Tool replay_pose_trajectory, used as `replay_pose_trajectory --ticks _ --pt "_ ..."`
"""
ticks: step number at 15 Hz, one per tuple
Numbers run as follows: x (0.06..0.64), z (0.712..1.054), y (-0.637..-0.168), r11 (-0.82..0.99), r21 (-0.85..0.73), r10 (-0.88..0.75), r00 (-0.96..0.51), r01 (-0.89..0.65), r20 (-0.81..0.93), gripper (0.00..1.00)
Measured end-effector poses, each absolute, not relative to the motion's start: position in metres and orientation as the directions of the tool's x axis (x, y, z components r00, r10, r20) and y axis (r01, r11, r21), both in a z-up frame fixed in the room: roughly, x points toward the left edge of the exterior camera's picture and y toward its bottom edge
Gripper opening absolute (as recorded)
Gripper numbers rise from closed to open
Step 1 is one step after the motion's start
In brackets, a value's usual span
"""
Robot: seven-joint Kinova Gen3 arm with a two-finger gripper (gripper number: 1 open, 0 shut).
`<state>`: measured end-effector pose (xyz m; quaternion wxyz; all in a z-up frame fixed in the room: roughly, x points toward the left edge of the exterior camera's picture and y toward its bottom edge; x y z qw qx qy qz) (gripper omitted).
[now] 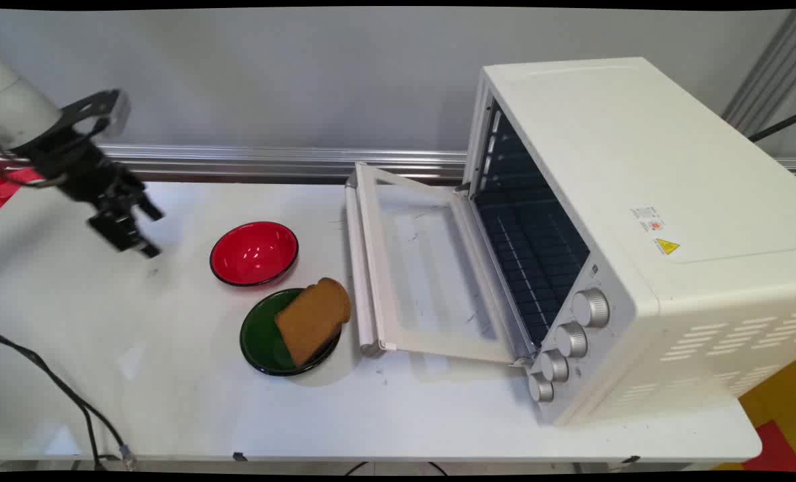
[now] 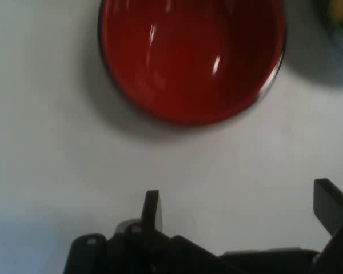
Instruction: Close the oven
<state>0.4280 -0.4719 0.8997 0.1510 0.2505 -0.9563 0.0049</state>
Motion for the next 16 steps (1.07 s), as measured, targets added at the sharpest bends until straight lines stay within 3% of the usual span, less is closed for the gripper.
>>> replay_pose_trajectory --ticks 6,16 --pt "0.369 0.917 -0.499 0.877 0.093 -0.453 -0.748 -0.471 0.486 1.00" --pt "0.322 0.894 -0.525 0.942 0.076 -0.309 -0.760 -0.326 0.572 1.00"
